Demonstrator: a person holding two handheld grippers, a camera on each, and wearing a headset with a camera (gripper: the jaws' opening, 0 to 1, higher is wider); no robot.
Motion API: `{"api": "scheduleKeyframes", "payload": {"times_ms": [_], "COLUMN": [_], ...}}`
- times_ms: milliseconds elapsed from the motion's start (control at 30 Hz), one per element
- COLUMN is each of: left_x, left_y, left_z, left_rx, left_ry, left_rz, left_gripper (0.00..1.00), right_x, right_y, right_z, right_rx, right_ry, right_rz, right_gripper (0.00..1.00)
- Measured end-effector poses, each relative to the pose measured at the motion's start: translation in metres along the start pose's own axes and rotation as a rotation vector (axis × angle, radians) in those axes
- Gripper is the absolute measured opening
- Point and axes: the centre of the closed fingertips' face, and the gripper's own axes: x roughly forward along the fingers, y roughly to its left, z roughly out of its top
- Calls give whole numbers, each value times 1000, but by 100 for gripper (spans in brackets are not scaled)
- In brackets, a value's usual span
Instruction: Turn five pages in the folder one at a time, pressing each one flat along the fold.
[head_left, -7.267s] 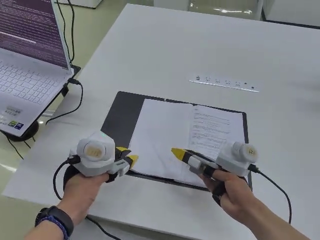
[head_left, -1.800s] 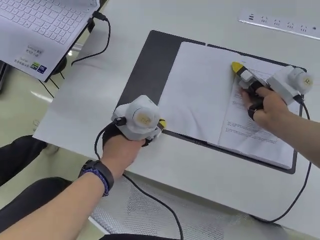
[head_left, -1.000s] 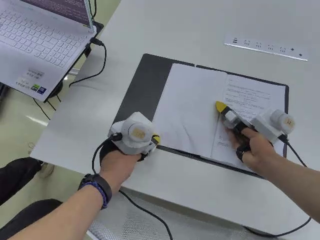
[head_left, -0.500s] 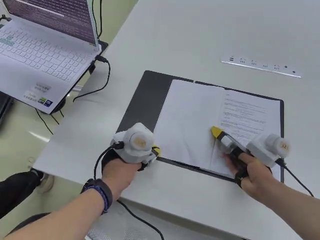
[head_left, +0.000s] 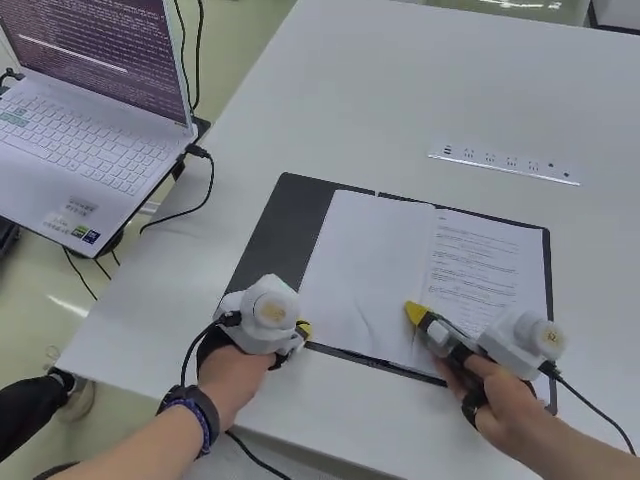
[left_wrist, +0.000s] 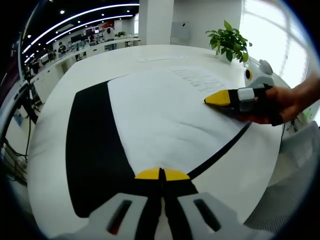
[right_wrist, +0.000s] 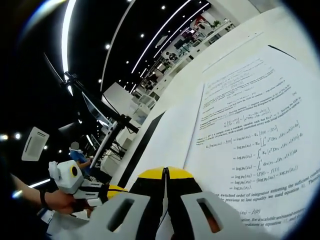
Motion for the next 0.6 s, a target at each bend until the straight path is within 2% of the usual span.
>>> {"api": "scheduleKeyframes", "payload": {"times_ms": [300,600], "left_x": [0,0], "left_y": [0,0], "left_z": [1,0], "left_rx": [-1,5], "left_ry": [-1,-2], "left_rz": [-1,2], "left_gripper": [0,0], "right_x": [-9,-15], "right_y": [4,8], "right_z": [-15,-24], "right_rx": [-5,-12], "right_ry": [14,34], "right_rz": [9,7], "right_gripper": [0,0]}}
